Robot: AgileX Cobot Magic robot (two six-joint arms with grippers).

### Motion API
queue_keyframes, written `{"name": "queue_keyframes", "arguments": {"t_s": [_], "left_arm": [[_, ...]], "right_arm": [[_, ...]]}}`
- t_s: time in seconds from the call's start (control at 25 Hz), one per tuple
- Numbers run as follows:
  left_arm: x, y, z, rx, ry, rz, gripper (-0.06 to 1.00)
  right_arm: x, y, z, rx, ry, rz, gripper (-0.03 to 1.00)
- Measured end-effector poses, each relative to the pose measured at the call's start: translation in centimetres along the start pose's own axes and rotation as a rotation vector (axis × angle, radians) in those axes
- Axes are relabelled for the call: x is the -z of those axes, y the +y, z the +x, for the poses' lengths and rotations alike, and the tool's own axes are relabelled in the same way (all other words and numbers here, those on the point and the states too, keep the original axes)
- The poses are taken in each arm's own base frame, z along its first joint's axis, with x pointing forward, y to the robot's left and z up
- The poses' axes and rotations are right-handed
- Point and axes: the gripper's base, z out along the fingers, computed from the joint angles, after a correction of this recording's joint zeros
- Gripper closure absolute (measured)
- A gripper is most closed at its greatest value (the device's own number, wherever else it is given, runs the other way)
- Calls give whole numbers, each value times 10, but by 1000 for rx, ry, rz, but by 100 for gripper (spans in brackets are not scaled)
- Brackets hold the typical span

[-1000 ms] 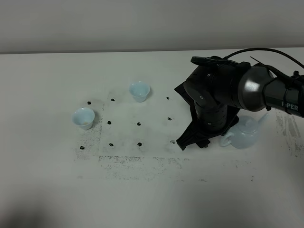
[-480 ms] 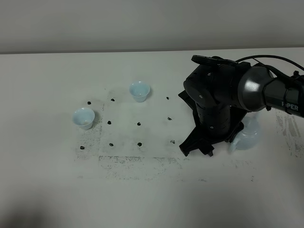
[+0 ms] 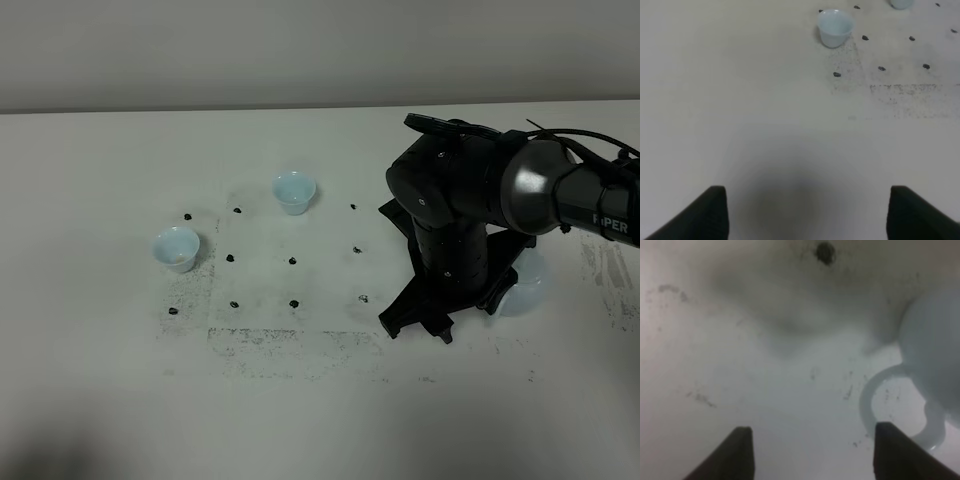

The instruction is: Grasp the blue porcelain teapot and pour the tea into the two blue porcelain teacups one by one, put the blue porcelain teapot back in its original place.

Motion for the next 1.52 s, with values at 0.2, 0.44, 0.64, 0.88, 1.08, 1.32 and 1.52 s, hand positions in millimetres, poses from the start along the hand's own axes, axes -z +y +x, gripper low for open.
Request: {"name": "queue_keyframes", "arguments": {"t_s": [0.2, 0.44, 0.64, 0.88, 1.08, 1.32, 1.52], "left_arm": [[0, 0, 0, 0, 0, 0, 28], [0, 0, 0, 0, 0, 0, 28], [0, 0, 0, 0, 0, 0, 28], [0, 0, 0, 0, 0, 0, 28], [0, 0, 0, 0, 0, 0, 28], [0, 0, 0, -1, 0, 0, 28], [0, 0, 0, -1, 0, 0, 28]], "right_arm": [[0, 0, 2, 0, 17, 4, 43], [0, -1, 2, 0, 25, 6, 43], [1, -1, 2, -3, 23, 5, 43], [1, 0, 2, -8, 24, 3, 43], [1, 0, 3, -12, 25, -2, 43], [19, -4, 8, -34, -24, -14, 43], [56, -14, 22, -80, -135, -35, 43]]}}
